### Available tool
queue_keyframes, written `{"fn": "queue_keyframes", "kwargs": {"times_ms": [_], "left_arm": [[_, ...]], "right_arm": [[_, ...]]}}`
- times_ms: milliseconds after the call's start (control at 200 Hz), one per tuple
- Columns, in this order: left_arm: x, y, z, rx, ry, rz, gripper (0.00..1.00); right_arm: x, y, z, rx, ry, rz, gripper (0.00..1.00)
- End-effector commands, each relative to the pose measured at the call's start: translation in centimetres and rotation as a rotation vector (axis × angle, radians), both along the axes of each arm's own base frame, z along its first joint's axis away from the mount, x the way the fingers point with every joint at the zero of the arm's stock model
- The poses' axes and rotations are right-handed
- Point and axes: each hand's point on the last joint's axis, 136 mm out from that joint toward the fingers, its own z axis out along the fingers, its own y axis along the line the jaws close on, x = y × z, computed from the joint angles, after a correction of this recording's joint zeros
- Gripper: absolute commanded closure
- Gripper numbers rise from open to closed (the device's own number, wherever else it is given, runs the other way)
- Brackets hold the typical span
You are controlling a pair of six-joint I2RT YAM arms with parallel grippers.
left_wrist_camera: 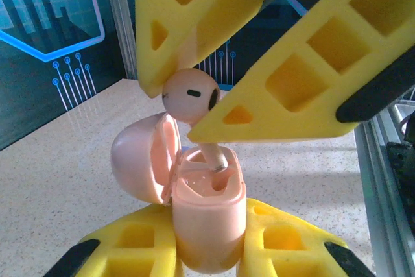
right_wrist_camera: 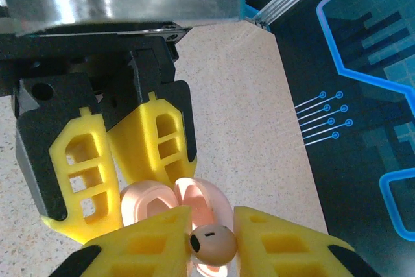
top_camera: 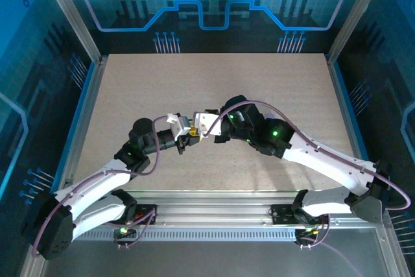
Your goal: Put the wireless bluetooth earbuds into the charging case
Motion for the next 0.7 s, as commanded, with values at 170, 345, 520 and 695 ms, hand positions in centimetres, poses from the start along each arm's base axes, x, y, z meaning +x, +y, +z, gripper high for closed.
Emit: {"fn": "queue_keyframes", "kwargs": {"times_ms": [170, 345, 520, 695], "left_arm": [[0.1, -0.1, 3.1, -0.087, -0.05, 0.007, 0.87], [0.3, -0.1, 3.3, -0.099, -0.042, 0.012, 0.87], [0.3, -0.1, 3.5, -0.101, -0.044, 0.015, 0.87], [0.4, -0.1, 3.4, -0.094, -0.045, 0.019, 0.87]], "right_arm": [[-0.3, -0.2, -0.5, -0.042, -0.054, -0.006, 0.77], [-0.6, -0.1, -1.1, -0.078, -0.064, 0.006, 0.77], [-1.1, -0.1, -1.3, -0.082, -0.053, 0.029, 0.77], [-1.4, -0.2, -1.7, -0.098, -0.042, 0.045, 0.76]]}}
